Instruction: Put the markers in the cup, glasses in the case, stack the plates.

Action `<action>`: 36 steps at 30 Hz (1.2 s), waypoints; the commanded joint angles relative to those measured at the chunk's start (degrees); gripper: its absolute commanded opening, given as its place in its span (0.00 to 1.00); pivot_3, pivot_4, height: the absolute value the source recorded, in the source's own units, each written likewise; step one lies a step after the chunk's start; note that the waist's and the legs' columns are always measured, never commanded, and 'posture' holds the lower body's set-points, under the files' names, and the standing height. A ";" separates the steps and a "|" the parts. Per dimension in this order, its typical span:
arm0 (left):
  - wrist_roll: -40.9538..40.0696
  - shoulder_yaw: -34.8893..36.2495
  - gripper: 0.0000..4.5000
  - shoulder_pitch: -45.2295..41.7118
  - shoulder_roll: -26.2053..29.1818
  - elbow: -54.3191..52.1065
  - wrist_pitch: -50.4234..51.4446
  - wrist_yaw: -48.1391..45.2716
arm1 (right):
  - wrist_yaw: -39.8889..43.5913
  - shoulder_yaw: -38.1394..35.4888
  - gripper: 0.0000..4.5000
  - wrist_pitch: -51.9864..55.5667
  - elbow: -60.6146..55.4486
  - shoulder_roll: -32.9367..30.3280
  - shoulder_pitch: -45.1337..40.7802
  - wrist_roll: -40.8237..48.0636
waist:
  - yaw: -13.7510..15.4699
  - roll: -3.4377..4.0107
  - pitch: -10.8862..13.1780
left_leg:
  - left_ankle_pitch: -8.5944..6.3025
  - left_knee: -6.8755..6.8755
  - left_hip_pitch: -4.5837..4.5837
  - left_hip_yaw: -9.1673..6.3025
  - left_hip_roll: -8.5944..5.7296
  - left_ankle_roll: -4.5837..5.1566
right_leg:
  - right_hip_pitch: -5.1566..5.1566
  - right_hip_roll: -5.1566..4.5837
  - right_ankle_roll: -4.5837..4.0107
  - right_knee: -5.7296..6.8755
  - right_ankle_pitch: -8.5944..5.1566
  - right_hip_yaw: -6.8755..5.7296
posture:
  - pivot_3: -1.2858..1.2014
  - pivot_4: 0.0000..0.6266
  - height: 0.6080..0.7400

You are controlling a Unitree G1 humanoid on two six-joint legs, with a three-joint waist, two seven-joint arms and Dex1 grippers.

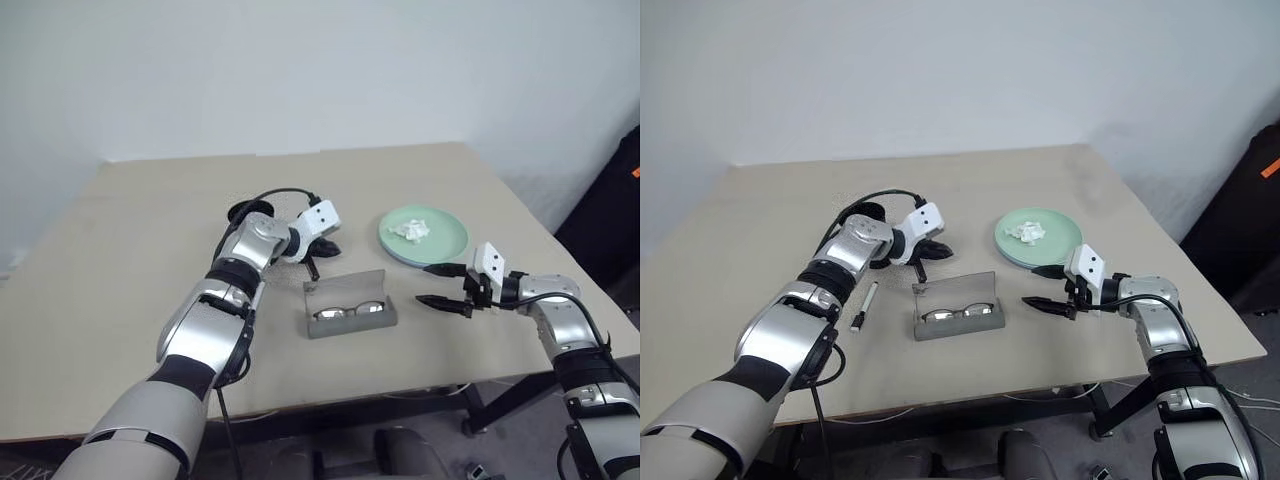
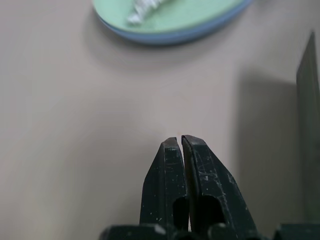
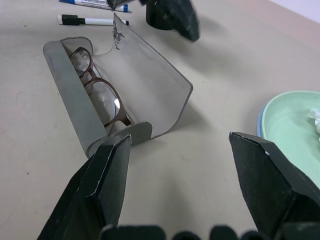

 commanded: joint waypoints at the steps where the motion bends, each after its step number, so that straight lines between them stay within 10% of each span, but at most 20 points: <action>1: 0.36 -0.71 0.00 -0.20 0.18 -2.28 -0.25 -6.89 | -0.08 -1.61 0.76 -0.40 -2.09 -0.29 -1.73 1.30 | -0.02 -0.01 0.00 | 0.00 0.00 -0.01 0.00 0.00 0.00 | 0.00 0.00 0.00 -0.01 0.00 0.00 | 0.52 0.00 1.00; 19: -7.48 -2.14 0.00 19.34 11.25 -42.71 17.33 -29.60 | -1.46 -1.92 0.76 -0.85 -1.50 0.69 -2.42 1.08 | -0.07 -0.01 0.00 | 0.00 0.01 0.06 -0.01 0.14 0.00 | -0.03 0.09 -0.02 0.05 -0.01 0.18 | 0.52 0.00 1.00; 36: -14.58 12.70 0.00 31.53 10.67 -61.21 28.27 -4.17 | -1.14 -1.52 0.76 -0.07 -2.66 1.43 -2.16 1.07 | -0.19 0.02 -0.04 | 0.00 0.06 0.18 0.02 0.19 0.00 | -0.03 0.11 -0.02 0.14 -0.01 0.34 | 0.52 0.00 1.00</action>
